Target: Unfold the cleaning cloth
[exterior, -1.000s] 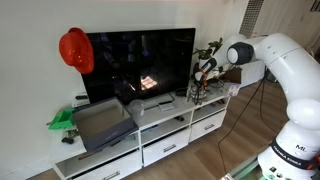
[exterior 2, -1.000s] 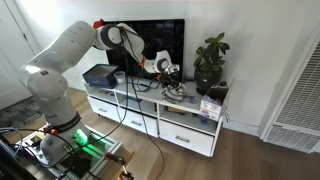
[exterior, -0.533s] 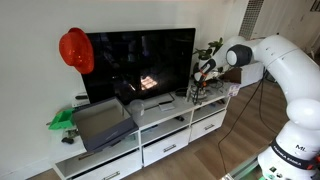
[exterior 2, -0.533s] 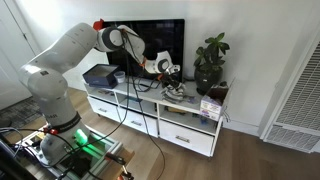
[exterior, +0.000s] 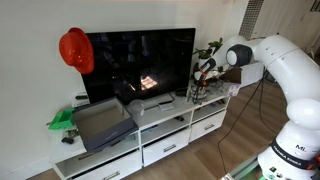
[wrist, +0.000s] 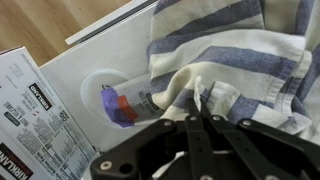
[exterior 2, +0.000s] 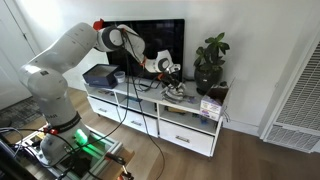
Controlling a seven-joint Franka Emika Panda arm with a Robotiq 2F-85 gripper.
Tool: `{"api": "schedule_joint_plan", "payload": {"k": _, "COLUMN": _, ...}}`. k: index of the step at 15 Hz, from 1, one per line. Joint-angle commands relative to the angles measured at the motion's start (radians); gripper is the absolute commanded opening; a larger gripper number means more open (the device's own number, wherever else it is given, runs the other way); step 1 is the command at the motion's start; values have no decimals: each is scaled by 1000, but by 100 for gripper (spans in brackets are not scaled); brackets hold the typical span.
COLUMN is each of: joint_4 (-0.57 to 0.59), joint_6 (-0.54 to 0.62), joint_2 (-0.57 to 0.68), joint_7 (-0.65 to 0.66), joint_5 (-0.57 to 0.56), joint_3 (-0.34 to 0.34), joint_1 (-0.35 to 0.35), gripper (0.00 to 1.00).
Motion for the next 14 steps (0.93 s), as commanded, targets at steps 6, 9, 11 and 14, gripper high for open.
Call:
{"api": "schedule_joint_plan", "payload": {"k": 6, "joint_4": -18, "joint_6": -102, "joint_2": -139, "joint_7": -32, "joint_5": -12, "joint_3": -43, "joint_1": 28, "gripper": 1}}
{"api": "schedule_joint_plan", "payload": {"k": 9, "joint_4": -4, "joint_6": -115, "joint_2": -186, "joint_7": -49, "joint_5": -15, "joint_3": -37, "joint_1": 26, "gripper": 1}}
{"api": "schedule_joint_plan", "payload": {"k": 11, "joint_4": 9, "joint_6": -102, "joint_2": -211, "joint_7": -58, "joint_5": -14, "joint_3": -31, "joint_1": 22, "gripper": 1}}
{"api": "schedule_joint_plan", "payload": {"k": 14, "joint_4": 37, "joint_6": -319, "joint_2": -269, "joint_7": -120, "joint_5": 15, "joint_3": 9, "joint_1": 3, "gripper": 1}}
